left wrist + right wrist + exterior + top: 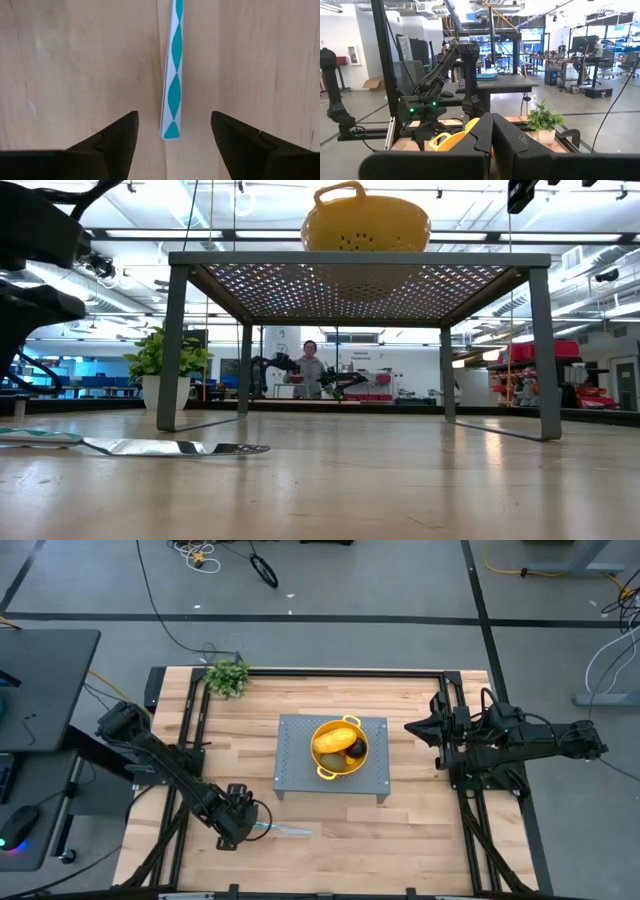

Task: Pick & Place Fruit
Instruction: Put the knife on the shelf to the left of the strainer bowl

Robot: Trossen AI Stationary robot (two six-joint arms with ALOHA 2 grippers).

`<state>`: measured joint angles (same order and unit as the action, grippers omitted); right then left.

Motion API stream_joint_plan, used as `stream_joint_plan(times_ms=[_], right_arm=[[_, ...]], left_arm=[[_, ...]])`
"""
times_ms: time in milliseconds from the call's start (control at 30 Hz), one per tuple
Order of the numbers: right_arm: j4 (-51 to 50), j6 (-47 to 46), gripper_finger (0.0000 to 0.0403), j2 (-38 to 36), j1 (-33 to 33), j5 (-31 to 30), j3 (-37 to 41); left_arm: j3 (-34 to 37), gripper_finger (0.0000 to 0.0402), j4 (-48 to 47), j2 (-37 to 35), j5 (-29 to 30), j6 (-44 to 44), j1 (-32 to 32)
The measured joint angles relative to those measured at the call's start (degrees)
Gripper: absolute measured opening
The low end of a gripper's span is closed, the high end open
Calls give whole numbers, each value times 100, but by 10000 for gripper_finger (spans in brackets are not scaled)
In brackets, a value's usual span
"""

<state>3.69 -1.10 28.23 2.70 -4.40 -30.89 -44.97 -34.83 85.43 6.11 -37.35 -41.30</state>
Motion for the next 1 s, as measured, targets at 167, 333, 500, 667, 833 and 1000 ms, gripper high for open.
stream_joint_plan(times_ms=[167, 333, 500, 667, 833, 1000], right_arm=[[-3, 0, 15, -2, 0, 0, 0], [-3, 0, 15, -1, 0, -1, 0], [-3, 2, 15, -1, 0, -1, 0], [-3, 2, 15, 0, 0, -2, 0], [-1, 2, 15, -2, 0, -2, 0], [-1, 3, 15, -2, 0, -69, 0]], left_arm=[[0, 252, 20, 0, 147, -107, -26], [0, 252, 282, 0, 203, -137, -30], [19, 253, 277, -1, 352, -212, -92], [28, 269, 254, 194, 329, -263, -167], [-58, 289, 251, 507, 74, -262, -184], [-79, 291, 251, 549, 77, -270, -184]])
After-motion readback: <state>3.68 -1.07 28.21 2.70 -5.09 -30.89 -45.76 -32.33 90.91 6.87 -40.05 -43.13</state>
